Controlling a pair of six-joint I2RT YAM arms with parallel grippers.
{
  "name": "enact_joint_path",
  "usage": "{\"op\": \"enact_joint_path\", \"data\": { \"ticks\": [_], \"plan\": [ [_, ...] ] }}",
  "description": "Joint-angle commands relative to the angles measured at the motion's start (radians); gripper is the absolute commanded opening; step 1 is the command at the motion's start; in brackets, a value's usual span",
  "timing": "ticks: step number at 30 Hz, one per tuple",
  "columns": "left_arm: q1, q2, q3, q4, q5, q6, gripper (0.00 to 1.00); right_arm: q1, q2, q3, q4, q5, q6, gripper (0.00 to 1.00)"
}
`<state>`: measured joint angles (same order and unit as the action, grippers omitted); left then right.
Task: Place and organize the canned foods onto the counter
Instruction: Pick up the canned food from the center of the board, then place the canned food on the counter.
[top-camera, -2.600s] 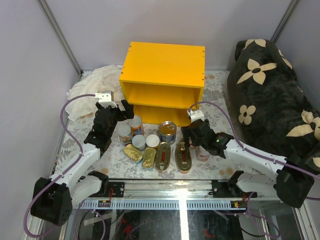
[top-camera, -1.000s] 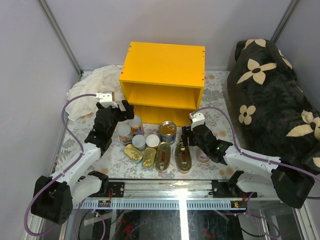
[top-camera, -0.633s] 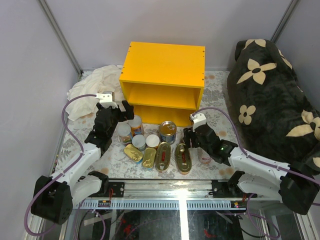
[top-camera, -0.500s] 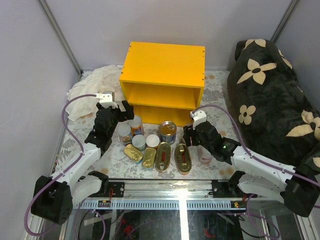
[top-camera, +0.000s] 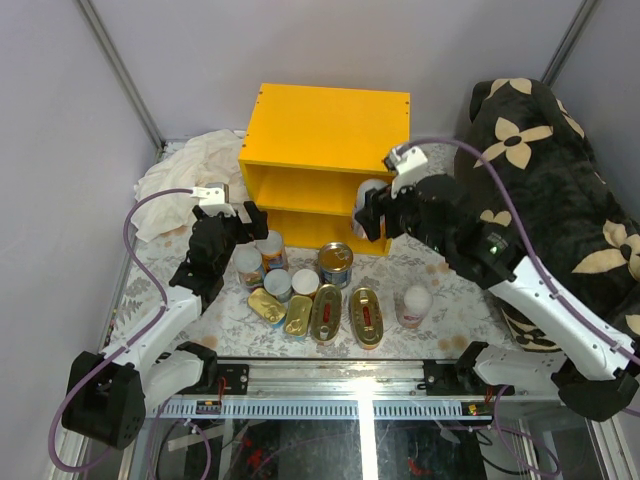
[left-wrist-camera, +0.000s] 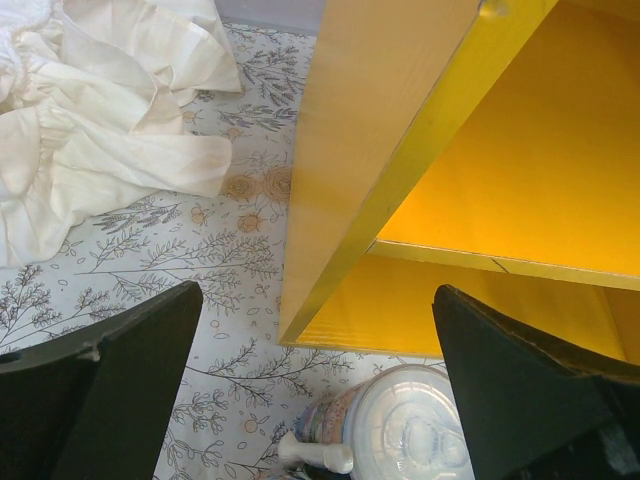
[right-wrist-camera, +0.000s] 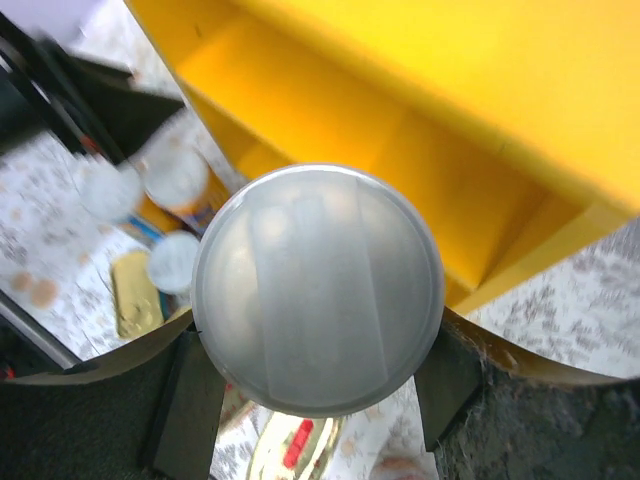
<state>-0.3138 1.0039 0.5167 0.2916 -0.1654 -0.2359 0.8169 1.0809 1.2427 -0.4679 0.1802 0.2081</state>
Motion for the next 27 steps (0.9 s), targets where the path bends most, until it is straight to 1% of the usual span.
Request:
{"op": "enact_joint_path", "data": {
  "ticks": [1,3,5,9,13,18,20,24,26,27],
  "plan": [
    [-0.005,-0.017,-0.011,0.032,-0.015,0.011,1.0,-0.001,0.067,0.289,-0.042,0.014,-0.034,0.12],
    [-0.005,-0.018,-0.015,0.036,-0.012,0.009,1.0,-0.001,0.116,0.383,-0.067,0.055,-0.048,0.12],
    [-0.005,-0.018,-0.014,0.038,-0.008,0.008,1.0,-0.001,0.185,0.504,-0.107,0.116,-0.067,0.14],
    [-0.005,-0.019,-0.017,0.038,-0.002,0.006,1.0,-0.001,0.374,0.776,-0.201,0.209,-0.12,0.15],
    [-0.006,-0.023,-0.02,0.04,-0.004,0.006,1.0,-0.008,0.525,1.006,-0.235,0.325,-0.193,0.16],
    [-0.005,-0.017,-0.019,0.041,-0.005,0.009,1.0,-0.068,0.686,1.214,-0.25,0.302,-0.217,0.17],
    [-0.006,-0.015,-0.018,0.04,-0.006,0.009,1.0,-0.099,0.723,1.243,-0.253,0.252,-0.209,0.18],
    [-0.005,-0.009,-0.019,0.042,-0.008,0.012,1.0,-0.169,0.766,1.236,-0.262,0.162,-0.171,0.22],
    [-0.005,0.0,-0.017,0.042,-0.008,0.013,1.0,-0.212,0.776,1.219,-0.264,0.088,-0.131,0.28],
    [-0.005,0.003,-0.014,0.042,-0.007,0.013,1.0,-0.229,0.777,1.203,-0.258,0.067,-0.118,0.37]
  ]
}}
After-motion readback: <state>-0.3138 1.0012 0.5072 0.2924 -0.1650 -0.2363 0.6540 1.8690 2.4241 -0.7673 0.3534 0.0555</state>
